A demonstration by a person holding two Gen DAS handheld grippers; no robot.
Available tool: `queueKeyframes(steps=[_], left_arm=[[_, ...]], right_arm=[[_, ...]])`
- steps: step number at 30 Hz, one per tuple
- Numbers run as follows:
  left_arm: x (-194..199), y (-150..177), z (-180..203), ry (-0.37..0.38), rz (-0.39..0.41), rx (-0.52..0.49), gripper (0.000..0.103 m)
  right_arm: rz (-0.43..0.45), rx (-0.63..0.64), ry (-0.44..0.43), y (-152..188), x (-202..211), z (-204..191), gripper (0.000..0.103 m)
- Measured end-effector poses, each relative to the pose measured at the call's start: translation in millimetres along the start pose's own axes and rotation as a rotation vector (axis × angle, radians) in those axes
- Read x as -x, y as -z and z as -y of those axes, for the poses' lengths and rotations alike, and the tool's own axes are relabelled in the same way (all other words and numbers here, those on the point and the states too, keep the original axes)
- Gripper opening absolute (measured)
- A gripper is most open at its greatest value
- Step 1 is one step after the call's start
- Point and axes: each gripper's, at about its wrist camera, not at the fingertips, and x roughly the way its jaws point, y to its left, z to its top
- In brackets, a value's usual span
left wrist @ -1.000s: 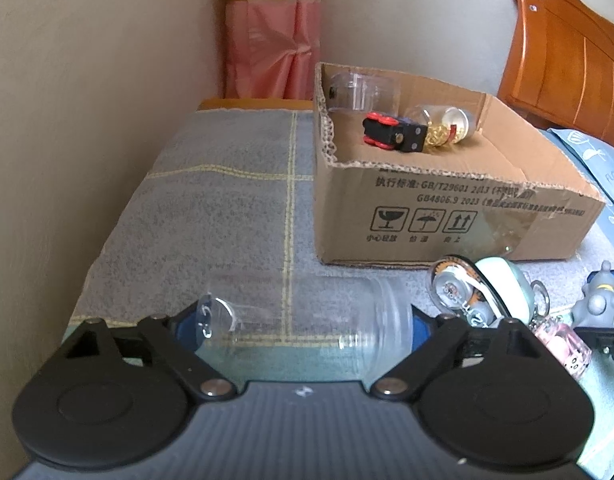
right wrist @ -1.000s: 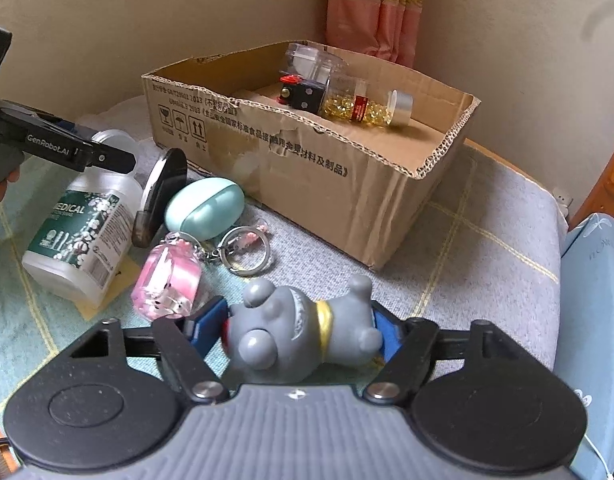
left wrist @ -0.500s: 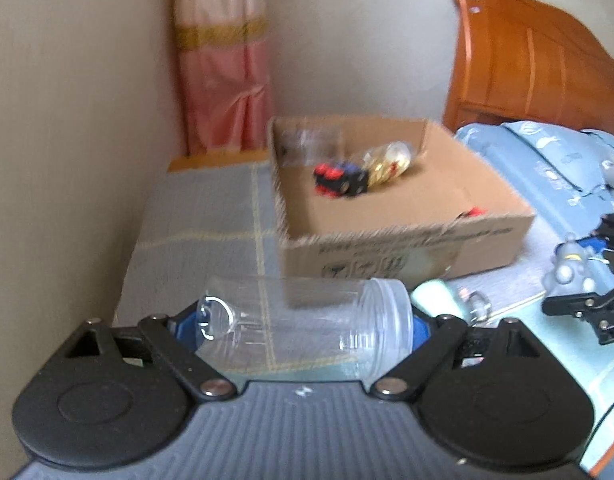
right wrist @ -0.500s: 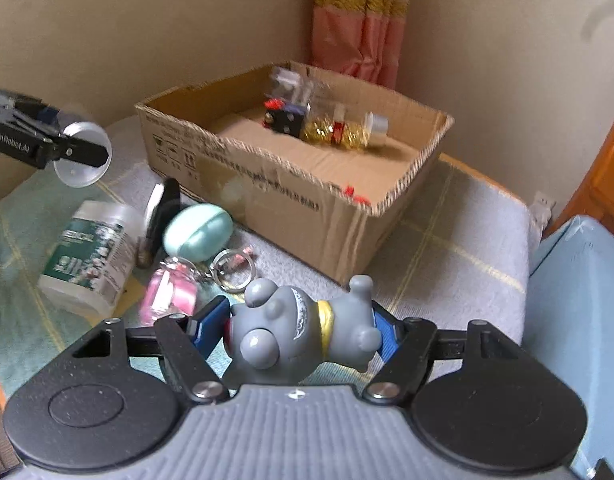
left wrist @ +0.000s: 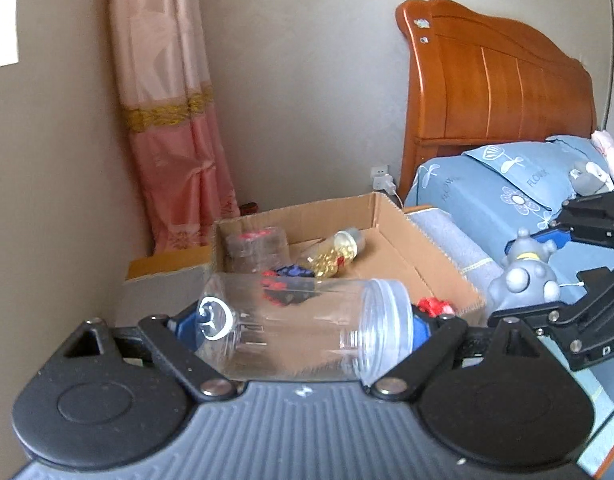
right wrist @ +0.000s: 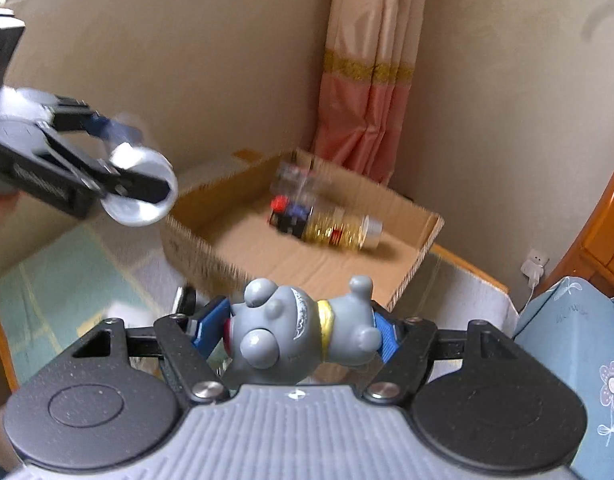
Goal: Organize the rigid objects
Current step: 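Carry the clear jar into the box with the left gripper while the right gripper drops the grey toy in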
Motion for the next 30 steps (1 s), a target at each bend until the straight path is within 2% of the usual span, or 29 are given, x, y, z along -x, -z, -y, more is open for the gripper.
queueKeyframes(steps=[3, 5, 6, 7, 19, 30], left_arm=[[-17.3, -7.0, -0.4, 0.005, -0.012, 0.018, 0.091], [-26.1, -8.5, 0.1, -0.002, -0.002, 0.018, 0.095], [-28.1, -8.1, 0.7, -0.008, 0.007, 0.017, 0.102], [-27.2, -6.1, 0.8, -0.017, 0.016, 0.014, 0.102], [-16.5, 20.5, -5.6, -0.024, -0.014, -0.012, 0.102], [-0.6, 36.8, -19.1, -0.020, -0.011, 0.035, 0.102]], right_arm=[[0.010, -0.015, 0.006, -11.3, -3.3, 3.8, 0.077], [0.010, -0.019, 0.012, -18.0, -8.2, 6.4, 0.077], [0.008, -0.019, 0.013, -19.0, -9.4, 7.3, 0.077], [0.005, -0.018, 0.015, -21.0, -12.3, 8.0, 0.077], [-0.022, -0.069, 0.030, -35.8, -50.0, 17.7, 0.077], [-0.079, -0.130, 0.072, -50.2, -93.5, 24.2, 0.077]])
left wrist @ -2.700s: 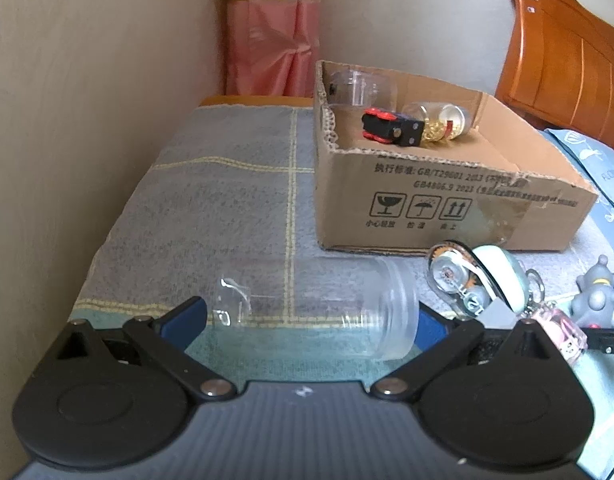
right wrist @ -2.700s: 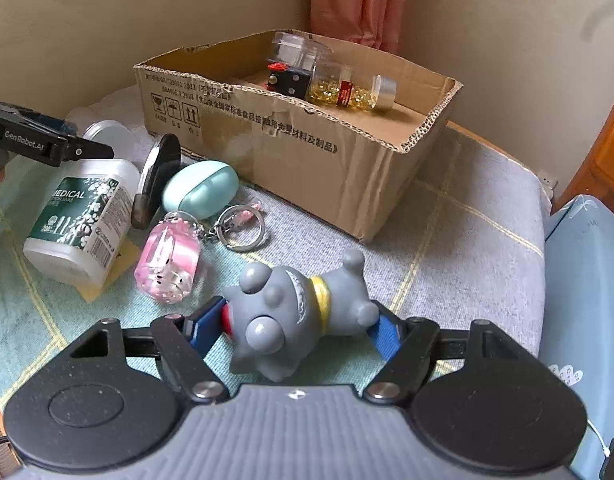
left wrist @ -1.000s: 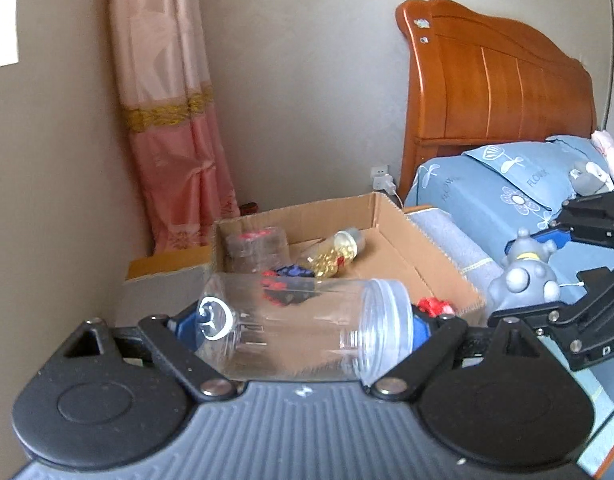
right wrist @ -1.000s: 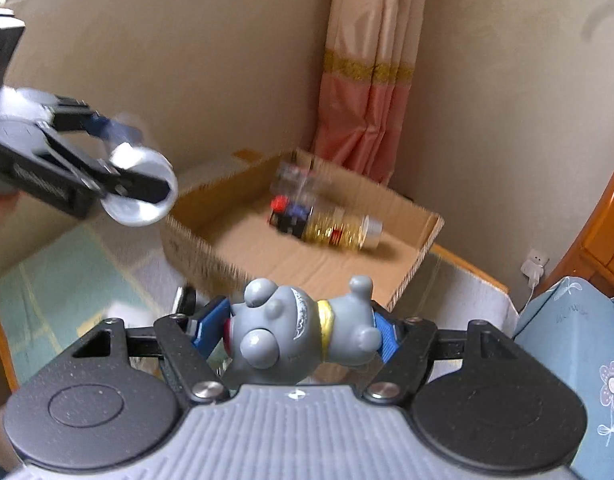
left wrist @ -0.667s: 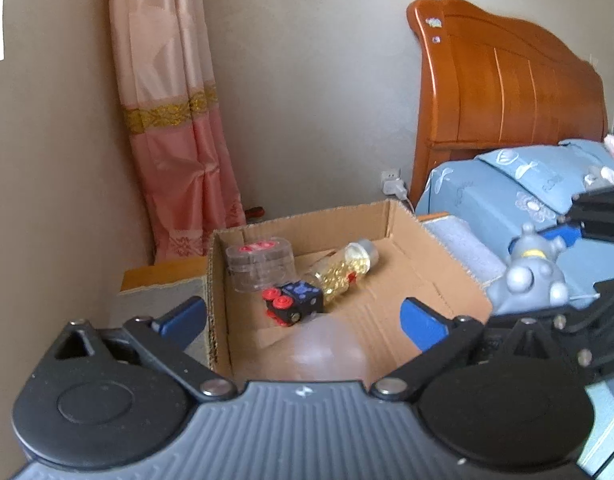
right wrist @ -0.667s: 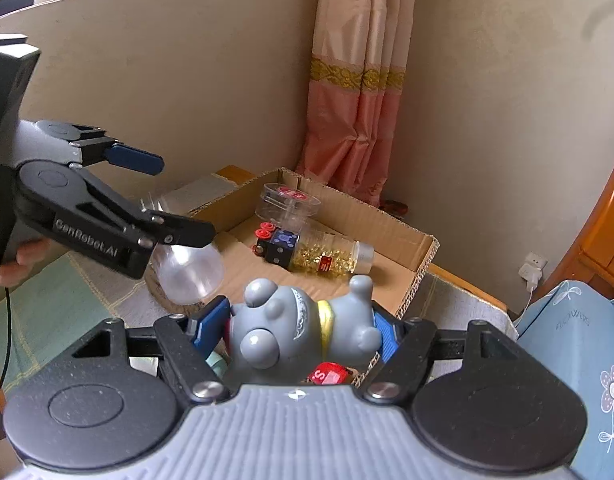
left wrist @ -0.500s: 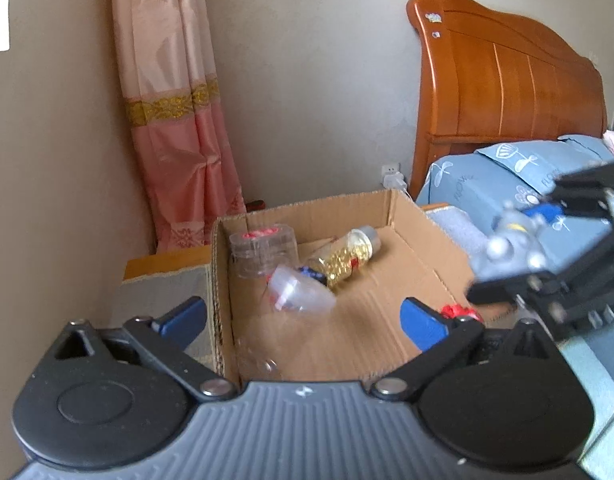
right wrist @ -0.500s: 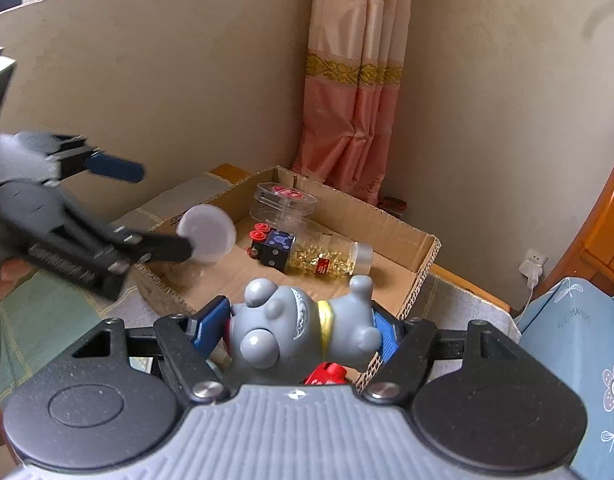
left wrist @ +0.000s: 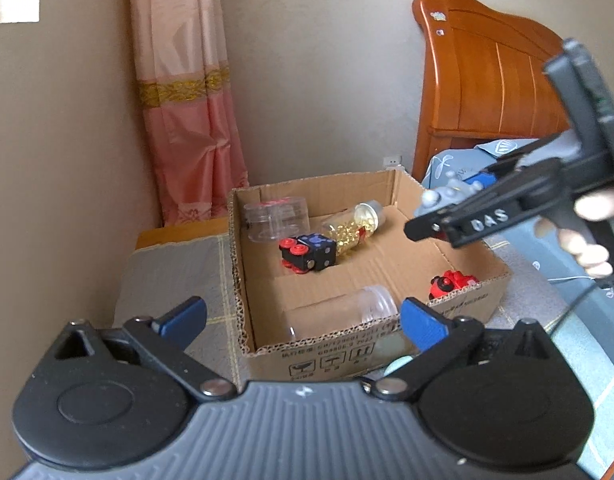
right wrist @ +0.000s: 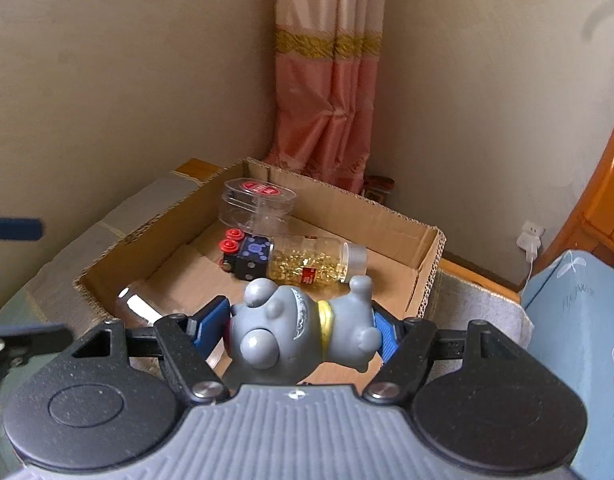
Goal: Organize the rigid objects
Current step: 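Carry the clear jar into the box with the left gripper while the right gripper drops the grey toy in, then move the left gripper to the white MEDICAL cotton-swab tub and close on it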
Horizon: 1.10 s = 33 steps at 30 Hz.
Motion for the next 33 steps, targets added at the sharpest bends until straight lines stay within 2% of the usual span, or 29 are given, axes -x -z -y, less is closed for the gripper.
queueKeyframes(steps=[2, 3, 5, 7, 13, 19, 28, 33], left_arm=[[1.8, 1.2, -1.9, -0.001, 0.002, 0.002, 0.102], [2.4, 1.9, -2.4, -0.003, 0.003, 0.002, 0.102], [2.6, 3.2, -3.9, -0.007, 0.004, 0.003, 0.102], [4.0, 4.6, -4.5, -0.007, 0.006, 0.005, 0.102], [10.3, 9.7, -5.2, -0.006, 0.004, 0.016, 0.102], [22.9, 17.9, -4.9, -0.018, 0.005, 0.034, 0.102], [31.8, 41.9, -1.8, -0.046, -0.029, 0.047, 0.102], [34.7, 58.2, 5.0, -0.049, -0.016, 0.024, 0.102]], right_arm=[[-0.001, -0.010, 0.019, -3.8, -8.7, 1.7, 0.078], [0.004, -0.012, 0.034, -4.9, -9.7, 1.8, 0.089], [0.023, 0.001, 0.065, -7.0, -10.2, -1.3, 0.103], [0.050, 0.019, 0.076, -7.7, -5.5, -5.6, 0.103], [0.045, 0.026, 0.098, -4.6, 10.1, -13.0, 0.103], [0.029, -0.038, 0.110, 9.0, 30.4, -18.3, 0.103], [0.001, -0.231, 0.202, 67.6, 50.4, -26.6, 0.103], [-0.005, -0.307, 0.227, 102.7, 52.1, -32.9, 0.103]])
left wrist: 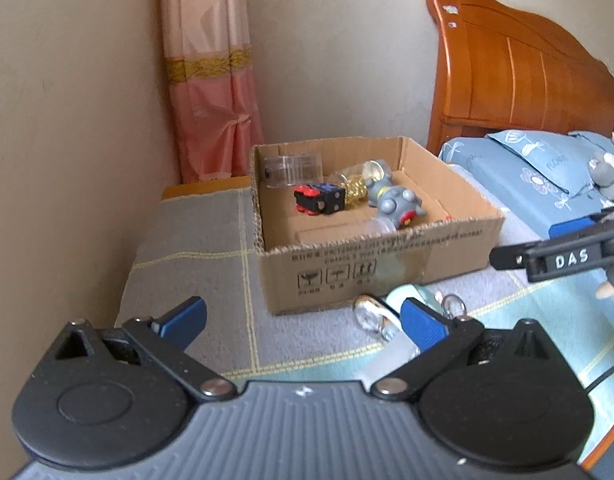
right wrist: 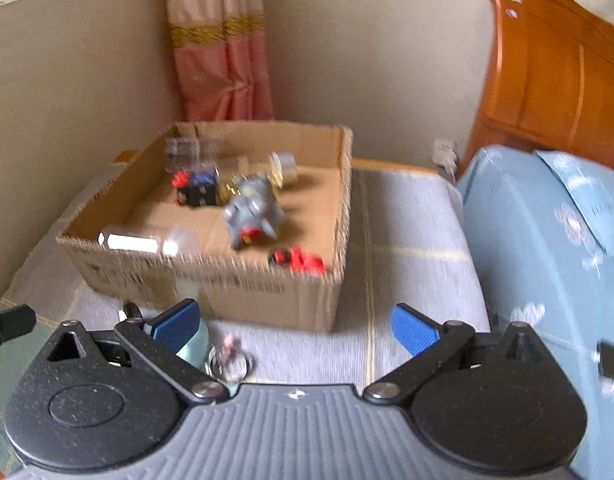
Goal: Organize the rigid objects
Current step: 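Move the left gripper to the white MEDICAL cotton-swab tub and close on it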
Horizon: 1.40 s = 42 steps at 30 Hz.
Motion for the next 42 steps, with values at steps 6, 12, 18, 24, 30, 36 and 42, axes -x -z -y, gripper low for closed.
queueKeyframes(steps=[6, 12, 18, 24, 30, 36, 42], left_arm=[[4.4, 15.8, 10.0, 0.011, -0.001, -0.044, 0.102], [4.5, 23.1, 9.3, 0.023, -0.020, -0.034, 0.102], [2.1, 29.1, 11.4, 0.066, -0.041, -0.043, 0.102], [1.1, 31.8, 19.5, 0.145, -0.049, -0.080, 0.102], [-7.4, 32.9, 31.1, 0.249, -0.068, -0.139, 0.102], [-35.4, 30.0, 42.9, 0.329, -0.138, -0.192, 0.102], [-36.7, 30.5, 51.0, 0.387, -0.185, -0.265, 0.102]], right_arm=[[-0.045, 0.001, 0.033, 41.3, -6.0, -13.5, 0.103], [-0.076, 0.018, -0.002, 63.8, -9.9, -30.7, 0.103], [-0.111, 0.004, -0.008, 73.2, -21.9, -31.4, 0.103], [-0.117, -0.012, 0.045, 77.3, -26.8, -18.8, 0.103], [-0.105, -0.054, 0.077, 78.4, -31.2, 7.4, 0.103], [-0.107, -0.028, 0.051, 78.0, -32.4, 14.9, 0.103], [-0.085, -0.016, 0.041, 83.4, -28.3, 17.8, 0.103]])
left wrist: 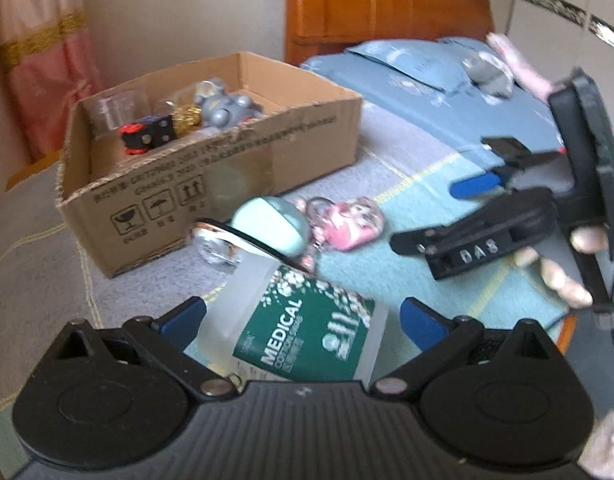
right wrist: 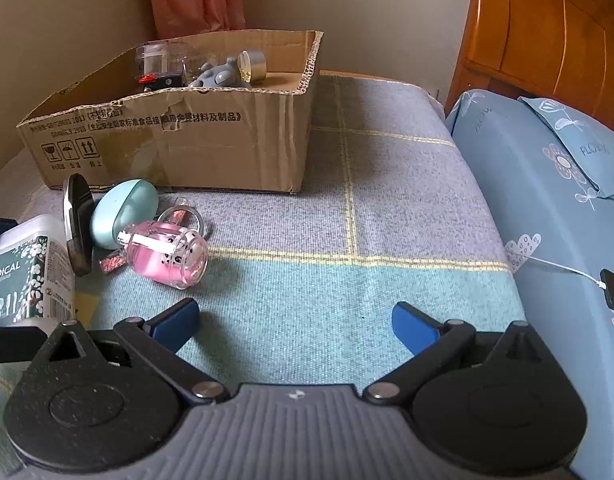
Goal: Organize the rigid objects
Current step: 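Move the left gripper to the white MEDICAL cotton-swab tub and close on it, then hold the MEDICAL tub in the left gripper while the right gripper grasps the pink keychain bottle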
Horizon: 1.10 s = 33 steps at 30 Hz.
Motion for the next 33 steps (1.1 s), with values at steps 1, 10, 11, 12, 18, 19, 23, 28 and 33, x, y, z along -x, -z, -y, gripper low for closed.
queueKeyframes(steps=[1, 10, 11, 12, 18, 19, 23, 28, 33], left_arm=[[1.4, 0.8, 1.0, 0.019, -0.007, -0.010, 0.102], [-13.6, 1.1, 10.4, -0.010, -0.036, -0.113, 0.099], [-16.6, 0.3, 10.5, -0.014, -0.038, -0.115, 0.097], [-17.7, 0.1, 10.2, -0.019, -0.040, -0.112, 0.091], [-12.8, 5.8, 5.7, -0.066, -0.033, -0.057, 0.086], [-10.7, 8.2, 3.3, -0.087, -0.034, -0.043, 0.086], [0.1, 17.8, -15.9, -0.160, -0.036, 0.049, 0.086], [9.6, 27.9, -39.0, -0.238, -0.038, 0.157, 0.086], [12.4, 31.8, -45.3, -0.252, -0.024, 0.210, 0.086]], right_arm=[[0.002, 0.002, -0.002, 0.5, 0.2, 0.6, 0.103], [0.022, 0.016, -0.013, 2.9, 0.7, 3.5, 0.103], [0.024, 0.018, -0.015, 3.3, 0.9, 3.8, 0.103], [0.024, 0.019, -0.016, 3.9, 1.5, 4.1, 0.103], [0.032, 0.032, -0.028, 8.5, 4.8, -0.1, 0.103], [0.033, 0.037, -0.034, 9.1, 5.3, -1.7, 0.103], [0.034, 0.059, -0.054, 8.8, 5.1, -12.3, 0.103], [0.044, 0.092, -0.084, 2.1, -0.8, -35.3, 0.103], [0.072, 0.059, -0.062, -9.4, -11.6, -50.2, 0.103]])
